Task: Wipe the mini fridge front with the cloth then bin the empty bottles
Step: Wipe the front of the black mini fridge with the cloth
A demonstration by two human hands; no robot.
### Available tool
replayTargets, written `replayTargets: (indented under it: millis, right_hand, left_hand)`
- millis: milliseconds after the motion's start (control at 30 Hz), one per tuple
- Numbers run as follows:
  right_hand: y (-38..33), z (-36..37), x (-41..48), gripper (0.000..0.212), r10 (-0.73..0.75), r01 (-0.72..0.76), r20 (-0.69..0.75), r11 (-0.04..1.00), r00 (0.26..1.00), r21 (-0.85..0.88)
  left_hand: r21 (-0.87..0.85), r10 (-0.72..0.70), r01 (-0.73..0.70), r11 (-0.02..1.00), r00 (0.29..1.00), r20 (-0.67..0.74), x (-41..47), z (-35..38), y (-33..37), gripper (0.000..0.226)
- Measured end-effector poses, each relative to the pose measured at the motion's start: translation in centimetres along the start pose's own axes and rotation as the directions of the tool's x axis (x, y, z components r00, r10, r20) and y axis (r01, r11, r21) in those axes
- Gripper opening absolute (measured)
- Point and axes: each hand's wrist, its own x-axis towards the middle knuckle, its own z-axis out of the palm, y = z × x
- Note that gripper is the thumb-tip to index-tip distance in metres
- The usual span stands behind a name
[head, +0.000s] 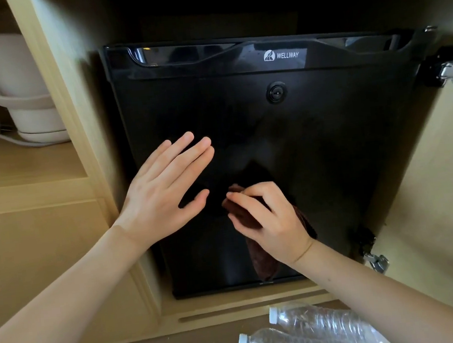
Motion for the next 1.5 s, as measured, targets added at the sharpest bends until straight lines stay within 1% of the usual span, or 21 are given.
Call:
replayTargets:
  millis: [67, 167, 233, 300, 367, 433, 500, 533, 567, 633, 700, 767, 833, 967, 1033, 1100, 1233, 1300, 1367, 1433, 1500]
  right_hand:
    - [0.5, -0.8, 1.6, 0.033, 0.043, -0.04, -0.105, 0.999, 0.994, 0.031]
    - [1.1, -1.5, 4.3, 0.033, 0.109, -0.11, -0.286, 0.994, 0.952, 0.012]
    - [1.0, -1.1, 4.9, 0.034, 0.137, -0.15, -0.327, 0.989, 0.935, -0.013]
    - [0.6, -0.3, 3.9, 0.035, 0.109, -0.121, -0.27, 0.992, 0.957, -0.031]
    - [0.3, 0.3, 1.6, 0.036, 0.002, -0.007, -0.112, 0.999, 0.994, -0.046]
    - [0.5, 0.4, -0.9, 0.035, -0.117, 0.122, 0.067, 0.99, 0.991, -0.075]
    - [0.8, 0.1, -1.9, 0.033, -0.164, 0.182, 0.177, 0.979, 0.97, -0.089]
    - [0.9, -0.1, -1.9, 0.033, -0.162, 0.18, 0.183, 0.98, 0.97, -0.085]
    - [1.0, -0.3, -1.4, 0.033, -0.141, 0.152, 0.147, 0.986, 0.979, -0.069]
    - [1.1, -0.7, 0.2, 0.035, -0.039, 0.039, -0.016, 0.999, 0.999, -0.019]
    - [1.2, -0.8, 1.8, 0.034, 0.06, -0.059, -0.176, 0.998, 0.983, 0.011]
    - [0.9, -0.4, 2.1, 0.034, 0.107, -0.106, -0.238, 0.994, 0.965, 0.016]
    - [0.6, 0.2, 1.0, 0.036, 0.097, -0.097, -0.175, 0.995, 0.98, 0.007]
    - [0.8, 0.0, -2.2, 0.037, 0.016, -0.013, 0.051, 0.998, 0.999, -0.056]
    - [0.9, -0.4, -2.3, 0.037, -0.003, 0.007, 0.097, 0.999, 0.995, -0.047]
    - [0.9, -0.8, -1.1, 0.037, 0.026, -0.026, 0.042, 1.0, 0.999, -0.006]
    - [1.4, -1.7, 2.9, 0.034, 0.099, -0.101, -0.253, 0.995, 0.962, 0.006]
    - [1.3, -1.4, 3.4, 0.034, 0.098, -0.106, -0.283, 0.994, 0.954, -0.013]
    - [0.9, -0.7, 2.3, 0.035, 0.062, -0.065, -0.197, 0.998, 0.978, -0.011]
    - [0.7, -0.4, 0.3, 0.036, -0.011, 0.009, -0.035, 0.999, 0.999, -0.033]
    - [0.8, -0.4, -1.2, 0.037, -0.072, 0.079, 0.114, 0.995, 0.991, -0.06]
  left_hand:
    - [0.009, 0.016, -0.016, 1.0, 1.0, 0.007, -0.1, -0.1, -0.2, 0.056]
    - [0.033, 0.028, -0.028, 0.999, 1.0, 0.008, -0.3, -0.1, -0.5, 0.056]
    - [0.038, 0.028, -0.028, 0.999, 1.0, 0.004, -0.3, -0.1, -0.4, 0.056]
    - [0.032, 0.02, -0.02, 0.999, 1.0, 0.006, -0.2, -0.1, -0.3, 0.056]
    - [0.024, 0.013, -0.013, 1.0, 1.0, 0.011, -0.2, -0.2, -0.3, 0.056]
    - [0.02, 0.015, -0.015, 1.0, 1.0, 0.018, -0.1, -0.3, -0.2, 0.056]
    - [0.02, 0.016, -0.017, 1.0, 0.999, 0.03, -0.1, -0.6, -0.2, 0.057]
    - [0.018, 0.018, -0.019, 1.0, 0.999, 0.037, -0.1, -0.7, -0.3, 0.057]
    - [0.015, 0.02, -0.02, 1.0, 0.999, 0.04, -0.1, -0.8, -0.3, 0.057]
    - [0.01, 0.02, -0.02, 1.0, 0.999, 0.04, -0.1, -0.9, -0.3, 0.057]
    - [0.009, 0.02, -0.02, 1.0, 0.999, 0.04, -0.1, -0.9, -0.3, 0.057]
    - [0.007, 0.017, -0.017, 1.0, 0.999, 0.034, -0.2, -0.8, -0.3, 0.056]
    - [0.001, 0.01, -0.01, 1.0, 1.0, 0.027, -0.2, -0.7, -0.2, 0.056]
    - [-0.005, 0.006, -0.005, 1.0, 0.999, 0.038, -0.3, -0.6, -0.2, 0.057]
    - [-0.011, 0.007, -0.006, 1.0, 0.999, 0.038, -0.2, -0.7, -0.2, 0.057]
    - [-0.016, 0.008, -0.008, 1.0, 0.999, 0.031, -0.2, -0.6, -0.3, 0.057]
    - [-0.016, 0.003, -0.003, 1.0, 1.0, -0.001, -0.3, -0.3, -0.2, 0.056]
    - [-0.02, 0.0, 0.0, 1.0, 1.0, -0.006, -0.4, -0.1, -0.1, 0.056]
    - [-0.025, -0.004, 0.004, 1.0, 1.0, -0.003, -0.4, 0.0, 0.0, 0.056]
    - [-0.026, 0.002, -0.002, 1.0, 1.0, 0.006, -0.4, -0.1, -0.2, 0.056]
    - [-0.017, 0.008, -0.008, 1.0, 1.0, 0.013, -0.4, -0.2, -0.3, 0.057]
